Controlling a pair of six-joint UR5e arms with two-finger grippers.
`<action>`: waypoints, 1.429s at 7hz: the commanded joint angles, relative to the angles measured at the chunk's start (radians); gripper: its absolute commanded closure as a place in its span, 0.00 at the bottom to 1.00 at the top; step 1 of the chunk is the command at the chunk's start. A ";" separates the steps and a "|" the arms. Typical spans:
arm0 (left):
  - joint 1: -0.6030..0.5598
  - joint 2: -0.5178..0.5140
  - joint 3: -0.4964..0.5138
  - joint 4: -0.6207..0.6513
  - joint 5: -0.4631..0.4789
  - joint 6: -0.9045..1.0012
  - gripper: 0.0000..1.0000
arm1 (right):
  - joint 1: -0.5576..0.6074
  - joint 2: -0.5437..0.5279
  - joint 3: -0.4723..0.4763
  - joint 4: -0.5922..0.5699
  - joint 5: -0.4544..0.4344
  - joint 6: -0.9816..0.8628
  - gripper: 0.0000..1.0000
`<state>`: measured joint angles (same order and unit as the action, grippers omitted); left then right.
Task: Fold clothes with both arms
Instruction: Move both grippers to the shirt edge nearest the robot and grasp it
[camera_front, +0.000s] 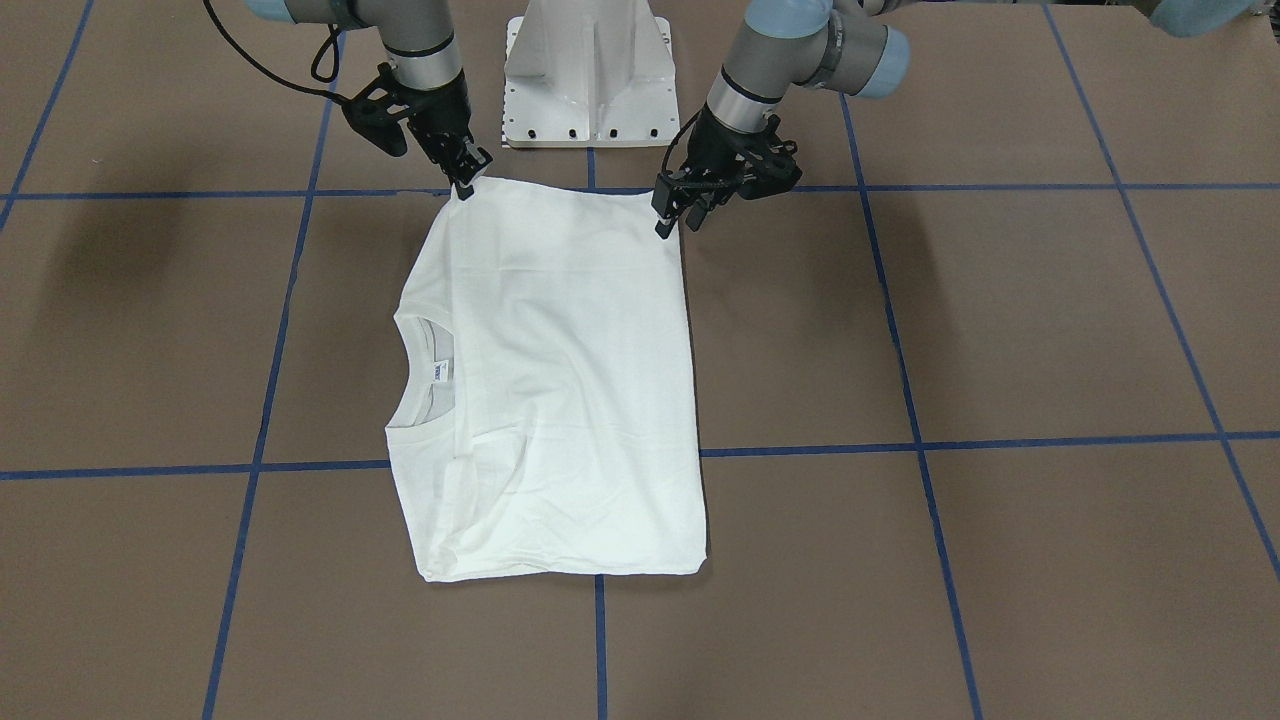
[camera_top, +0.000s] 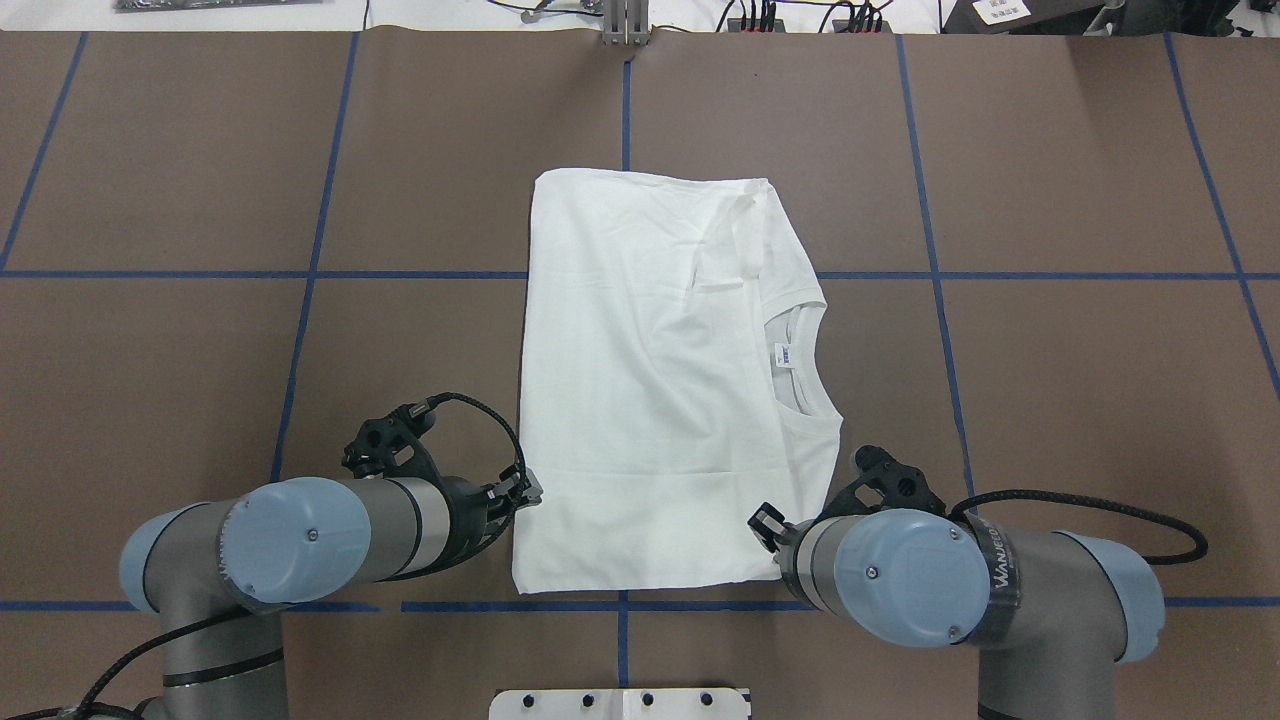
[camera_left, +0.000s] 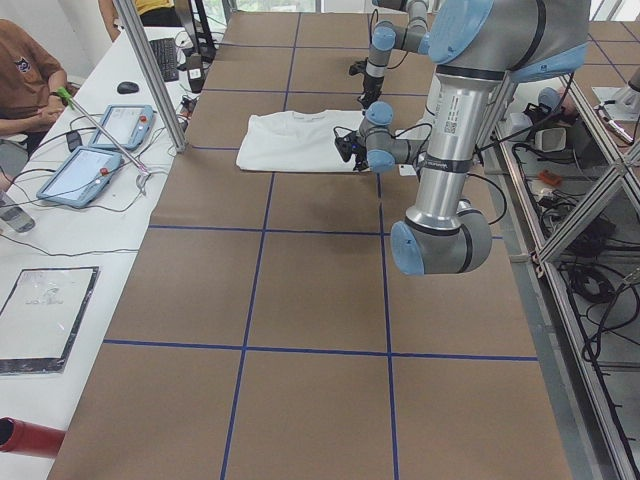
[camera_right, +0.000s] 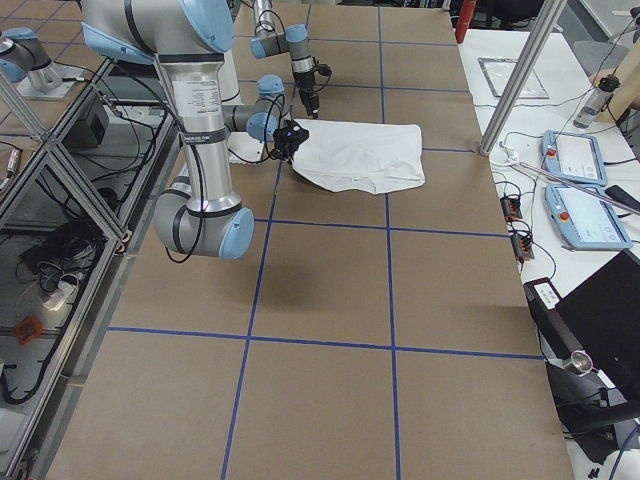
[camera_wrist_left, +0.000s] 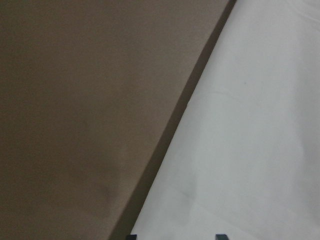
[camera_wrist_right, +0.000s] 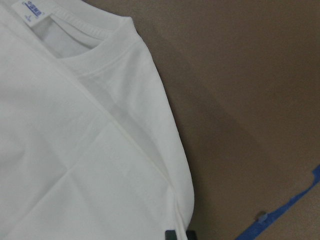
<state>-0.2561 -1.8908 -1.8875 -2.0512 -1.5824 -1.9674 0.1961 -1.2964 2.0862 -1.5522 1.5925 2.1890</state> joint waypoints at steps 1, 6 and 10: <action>0.044 0.007 -0.009 0.034 -0.002 -0.039 0.39 | -0.003 0.003 -0.003 0.000 0.026 -0.002 1.00; 0.089 0.004 0.002 0.034 -0.002 -0.065 0.47 | -0.004 0.009 -0.005 0.001 0.033 -0.006 1.00; 0.090 -0.001 -0.013 0.032 -0.007 -0.074 1.00 | -0.003 0.009 -0.003 0.001 0.033 -0.003 1.00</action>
<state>-0.1659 -1.8913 -1.8923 -2.0185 -1.5876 -2.0401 0.1926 -1.2860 2.0835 -1.5509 1.6263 2.1841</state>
